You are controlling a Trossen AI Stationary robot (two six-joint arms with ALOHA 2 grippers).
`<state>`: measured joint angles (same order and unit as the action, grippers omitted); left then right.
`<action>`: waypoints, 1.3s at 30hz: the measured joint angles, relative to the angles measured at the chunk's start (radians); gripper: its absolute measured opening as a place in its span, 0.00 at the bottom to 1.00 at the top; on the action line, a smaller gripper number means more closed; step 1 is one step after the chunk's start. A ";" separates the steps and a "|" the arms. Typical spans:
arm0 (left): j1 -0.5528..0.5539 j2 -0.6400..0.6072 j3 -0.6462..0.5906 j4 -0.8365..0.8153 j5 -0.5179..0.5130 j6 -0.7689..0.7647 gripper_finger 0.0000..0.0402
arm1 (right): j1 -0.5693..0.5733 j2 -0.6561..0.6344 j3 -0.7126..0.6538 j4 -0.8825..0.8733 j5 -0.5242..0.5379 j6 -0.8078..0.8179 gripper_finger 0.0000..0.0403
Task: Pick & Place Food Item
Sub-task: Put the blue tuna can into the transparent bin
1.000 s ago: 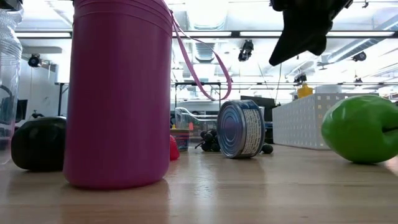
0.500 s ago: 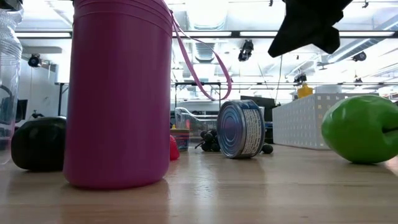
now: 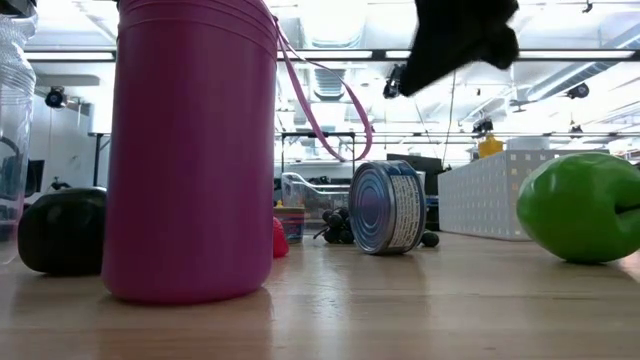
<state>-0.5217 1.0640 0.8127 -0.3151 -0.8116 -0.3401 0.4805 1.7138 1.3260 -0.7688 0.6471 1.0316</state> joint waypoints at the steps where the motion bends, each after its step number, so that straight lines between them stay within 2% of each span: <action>1: 0.000 0.000 0.000 0.000 0.000 0.000 0.42 | 0.000 0.006 0.022 -0.014 0.000 0.010 0.05; 7: 0.000 0.000 0.000 -0.003 0.000 0.000 0.42 | -0.001 0.033 0.089 -0.054 0.006 0.038 0.06; 12: 0.000 0.000 0.000 -0.004 0.000 0.000 0.42 | 0.000 0.039 0.066 -0.073 0.008 0.090 0.06; 16: 0.000 0.000 0.000 -0.004 0.000 0.000 0.42 | 0.000 0.036 0.047 -0.070 0.008 0.114 0.11; 22: 0.000 0.000 0.000 -0.004 0.000 0.000 0.42 | -0.001 0.036 0.038 -0.043 0.008 0.113 0.24; 31: 0.000 0.000 0.000 -0.004 0.000 0.000 0.42 | -0.001 0.080 0.018 -0.001 0.003 0.120 0.49; 39: 0.000 0.000 0.000 -0.005 0.000 0.000 0.42 | -0.001 0.104 0.017 0.011 0.006 0.121 0.64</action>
<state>-0.5213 1.0641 0.8124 -0.3205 -0.8116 -0.3405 0.4796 1.8175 1.3434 -0.7581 0.6528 1.1522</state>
